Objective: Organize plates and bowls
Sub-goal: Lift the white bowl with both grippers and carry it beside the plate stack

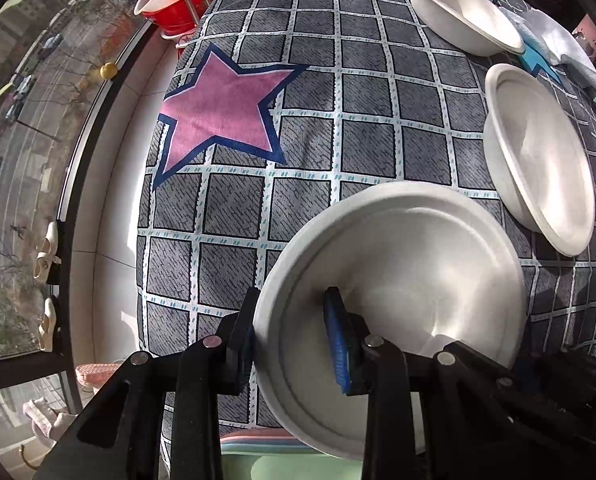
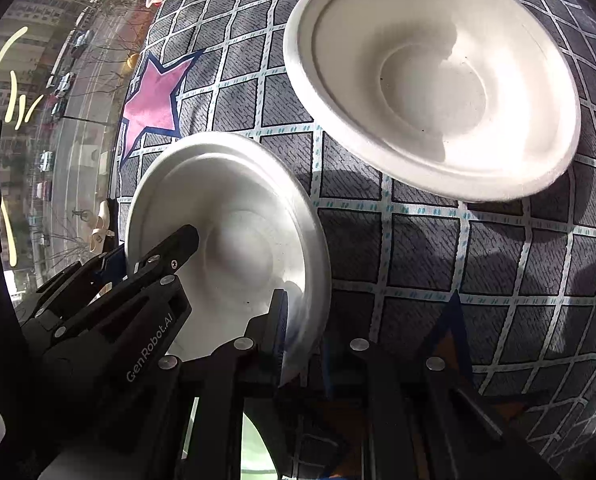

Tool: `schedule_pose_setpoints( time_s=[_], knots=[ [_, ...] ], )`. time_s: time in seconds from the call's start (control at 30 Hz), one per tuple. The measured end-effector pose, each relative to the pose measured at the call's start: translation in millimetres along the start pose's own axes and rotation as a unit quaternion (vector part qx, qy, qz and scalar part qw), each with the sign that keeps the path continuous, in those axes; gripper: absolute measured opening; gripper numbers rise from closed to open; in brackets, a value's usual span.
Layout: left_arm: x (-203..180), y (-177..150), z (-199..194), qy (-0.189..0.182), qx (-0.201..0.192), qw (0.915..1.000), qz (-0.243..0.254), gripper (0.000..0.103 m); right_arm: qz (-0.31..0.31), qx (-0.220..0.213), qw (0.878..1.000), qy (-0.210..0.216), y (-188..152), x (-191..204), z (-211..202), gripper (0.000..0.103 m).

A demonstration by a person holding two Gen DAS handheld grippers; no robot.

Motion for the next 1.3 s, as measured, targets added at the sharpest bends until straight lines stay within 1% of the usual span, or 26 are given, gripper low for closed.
schedule_pose_setpoints(
  time_s=[0.3,0.6,0.8,1.0,1.23,1.27,1.3],
  knots=[
    [-44,-22,-3,-0.002,0.012,0.9992,0.038,0.035,-0.002,0.011,1.0,-0.008,-28,-47,-7,0.018],
    [-84,-44,-7,-0.006,0.025,0.9982,0.054,0.035,0.006,0.016,1.0,-0.01,-52,-91,-16,0.018],
    [-119,-59,-9,-0.016,0.034,0.9973,0.064,0.035,0.013,0.021,1.0,-0.018,-67,-126,-14,0.018],
    [-164,-74,-10,-0.032,0.043,0.9951,0.084,0.035,0.021,0.026,0.999,-0.034,-82,-169,-20,0.018],
    [-220,-93,-10,-0.042,0.048,0.9922,0.108,0.035,0.047,0.028,0.997,-0.046,-102,-226,-31,0.018],
    [-236,-96,-12,-0.043,0.049,0.9918,0.11,0.035,0.051,0.028,0.997,-0.048,-104,-232,-34,0.018],
    [-244,-99,-12,-0.045,0.05,0.9913,0.113,0.035,0.053,0.027,0.997,-0.049,-110,-247,-39,0.018]
  ],
)
Point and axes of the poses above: each gripper's, at about its wrist camera, not at the fingertips, and z roughly the way its jaws point, x to its left, y to its top, the point moved 4 cm from there along z, roughly the way its jaws point, and after that the axes turned 9 degrees about -y, right-handed, at the moved point
